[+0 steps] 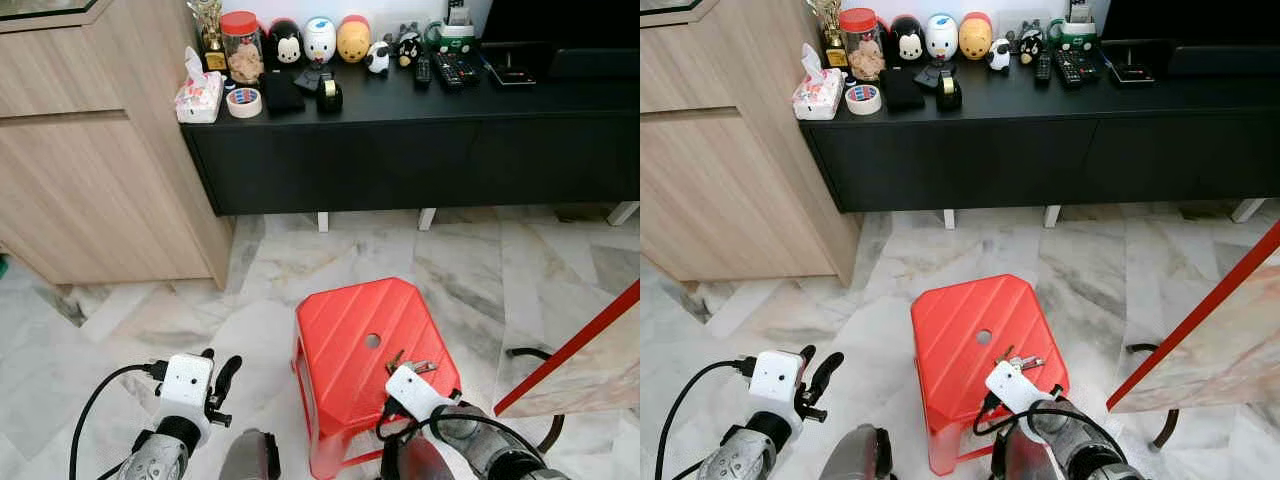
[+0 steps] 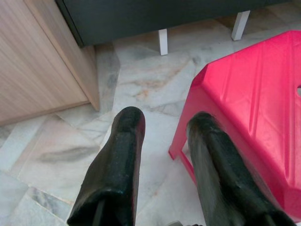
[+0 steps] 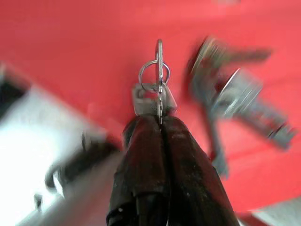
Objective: Hang keys on a hook
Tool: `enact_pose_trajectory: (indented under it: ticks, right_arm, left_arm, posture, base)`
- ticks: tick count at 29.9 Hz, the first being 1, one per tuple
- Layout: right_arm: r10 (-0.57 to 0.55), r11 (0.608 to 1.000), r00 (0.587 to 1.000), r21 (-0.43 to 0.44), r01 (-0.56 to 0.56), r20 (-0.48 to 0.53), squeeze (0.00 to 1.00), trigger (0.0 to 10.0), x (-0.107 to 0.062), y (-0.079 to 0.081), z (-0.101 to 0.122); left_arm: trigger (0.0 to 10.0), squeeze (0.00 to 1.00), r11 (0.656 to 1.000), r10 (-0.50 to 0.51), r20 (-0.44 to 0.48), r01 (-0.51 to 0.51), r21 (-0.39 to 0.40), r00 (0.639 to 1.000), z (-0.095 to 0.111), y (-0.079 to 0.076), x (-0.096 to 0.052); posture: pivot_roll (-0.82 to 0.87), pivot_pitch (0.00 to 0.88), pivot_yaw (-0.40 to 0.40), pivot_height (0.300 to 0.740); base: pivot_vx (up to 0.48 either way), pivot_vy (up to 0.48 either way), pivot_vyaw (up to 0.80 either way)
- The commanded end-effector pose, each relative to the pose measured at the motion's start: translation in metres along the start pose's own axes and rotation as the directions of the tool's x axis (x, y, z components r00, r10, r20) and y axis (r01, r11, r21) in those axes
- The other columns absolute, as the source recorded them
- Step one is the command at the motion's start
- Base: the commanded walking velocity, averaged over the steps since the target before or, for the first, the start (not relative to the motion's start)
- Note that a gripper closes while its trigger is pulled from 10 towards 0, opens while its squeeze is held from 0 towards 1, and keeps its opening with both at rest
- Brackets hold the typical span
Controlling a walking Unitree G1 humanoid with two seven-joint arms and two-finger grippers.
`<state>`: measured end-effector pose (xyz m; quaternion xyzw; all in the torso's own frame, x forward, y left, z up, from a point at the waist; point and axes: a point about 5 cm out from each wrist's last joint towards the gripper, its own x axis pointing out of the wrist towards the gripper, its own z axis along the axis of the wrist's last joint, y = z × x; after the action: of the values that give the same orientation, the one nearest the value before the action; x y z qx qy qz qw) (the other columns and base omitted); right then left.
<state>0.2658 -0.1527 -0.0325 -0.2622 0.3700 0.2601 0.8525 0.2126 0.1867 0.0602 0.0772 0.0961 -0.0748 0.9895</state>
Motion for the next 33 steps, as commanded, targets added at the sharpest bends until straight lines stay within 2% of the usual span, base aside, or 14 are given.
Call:
enact_pose_trajectory:
  ticks: [1, 3, 10, 12, 13, 14, 15, 16, 17, 18, 20, 21, 26, 33]
  right_arm:
    - [-0.021, 0.997, 0.992, 0.072, 0.013, 0.121, 0.0, 0.0, 0.001, -0.003, 0.022]
    - [-0.041, 0.988, 0.981, 0.153, 0.012, 0.189, 0.0, 0.0, 0.0, -0.006, 0.033]
    - [-0.112, 0.956, 0.946, 0.293, 0.019, 0.304, 0.0, 0.0, -0.005, -0.009, 0.042]
    - [-0.153, 0.934, 0.932, 0.355, 0.027, 0.329, 0.0, 0.0, -0.008, -0.009, 0.041]
    - [-0.217, 0.909, 0.914, 0.412, 0.062, 0.342, 0.0, 0.0, -0.011, -0.011, 0.04]
    - [-0.217, 0.909, 0.914, 0.412, 0.062, 0.342, 0.0, 0.0, -0.011, -0.011, 0.04]
    - [-0.36, 0.832, 0.864, 0.54, 0.126, 0.353, 0.0, 0.0, -0.018, -0.017, 0.038]
    - [-0.36, 0.832, 0.864, 0.54, 0.126, 0.353, 0.0, 0.0, -0.018, -0.017, 0.038]
    - [-0.454, 0.749, 0.824, 0.646, 0.147, 0.339, 0.0, 0.0, -0.023, -0.02, 0.035]
    - [-0.475, 0.727, 0.814, 0.67, 0.148, 0.336, 0.0, 0.0, -0.025, -0.019, 0.034]
    - [-0.484, 0.717, 0.809, 0.681, 0.148, 0.334, 0.0, 0.0, -0.026, -0.018, 0.033]
    - [-0.523, 0.695, 0.779, 0.701, 0.157, 0.345, 0.0, 10.0, -0.03, -0.016, 0.034]
    - [-0.563, 0.679, 0.74, 0.716, 0.16, 0.369, 0.0, 10.0, -0.036, -0.017, 0.04]
    - [-0.559, 0.691, 0.743, 0.702, 0.172, 0.368, 0.0, 10.0, -0.036, -0.02, 0.039]
  left_arm:
    - [10.0, 0.0, 1.0, 0.001, -0.032, 0.0, 0.02, 1.0, -0.006, 0.002, -0.001]
    - [10.0, 0.0, 1.0, -0.002, -0.03, 0.002, 0.03, 1.0, -0.006, 0.002, 0.002]
    - [10.0, 0.0, 1.0, 0.005, -0.051, -0.003, 0.029, 0.999, -0.016, 0.003, 0.008]
    - [10.0, 0.0, 1.0, 0.009, -0.062, -0.007, 0.028, 0.998, -0.019, 0.004, 0.009]
    - [10.0, 0.0, 1.0, 0.014, -0.072, -0.012, 0.028, 0.997, -0.023, 0.005, 0.01]
    - [10.0, 0.0, 1.0, 0.014, -0.072, -0.012, 0.028, 0.997, -0.023, 0.005, 0.01]
    - [10.0, 0.0, 0.999, 0.024, -0.085, -0.022, 0.026, 0.996, -0.027, 0.007, 0.011]
    - [10.0, 0.0, 0.999, 0.024, -0.085, -0.022, 0.026, 0.996, -0.027, 0.007, 0.011]
    - [10.0, 0.0, 0.999, 0.032, -0.094, -0.029, 0.026, 0.995, -0.031, 0.009, 0.013]
    - [10.0, 0.0, 0.999, 0.034, -0.097, -0.032, 0.025, 0.995, -0.033, 0.01, 0.014]
    - [10.0, 0.0, 0.999, 0.036, -0.099, -0.034, 0.026, 0.994, -0.034, 0.01, 0.015]
    - [10.0, 0.0, 0.999, 0.042, -0.104, -0.039, 0.025, 0.994, -0.037, 0.011, 0.017]
    - [10.0, 0.0, 0.999, 0.041, -0.111, -0.039, 0.024, 0.993, -0.044, 0.011, 0.021]
    - [10.0, 0.0, 0.999, 0.039, -0.122, -0.037, 0.019, 0.992, -0.052, 0.009, 0.024]
  posture:
    - [0.12, 0.147, 0.005, 0.651]
    - [0.11, 0.138, 0.002, 0.651]
    - [0.09, 0.097, -0.006, 0.651]
    - [0.09, 0.087, -0.009, 0.651]
    - [0.09, 0.075, -0.013, 0.651]
    - [0.09, 0.075, -0.013, 0.651]
    - [0.08, 0.057, -0.018, 0.651]
    - [0.08, 0.057, -0.018, 0.651]
    - [0.08, 0.042, -0.02, 0.651]
    - [0.08, 0.03, -0.021, 0.651]
    - [0.08, 0.03, -0.021, 0.651]
    - [0.08, 0.01, -0.023, 0.651]
    - [0.06, 0.0, -0.022, 0.651]
    - [0.06, 0.0, -0.026, 0.684]
  base:
    - [0.0, 0.0, 0.0]
    - [0.0, 0.0, 0.0]
    - [0.0, 0.0, 0.0]
    - [0.0, 0.0, 0.0]
    - [0.0, 0.0, 0.0]
    - [0.0, 0.0, 0.0]
    - [0.0, 0.0, 0.0]
    - [0.0, 0.0, 0.0]
    - [0.0, 0.0, 0.0]
    - [0.0, 0.0, 0.0]
    - [0.0, 0.0, 0.0]
    - [0.0, 0.0, 0.0]
    - [0.0, 0.0, 0.0]
    - [0.0, 0.0, 0.0]
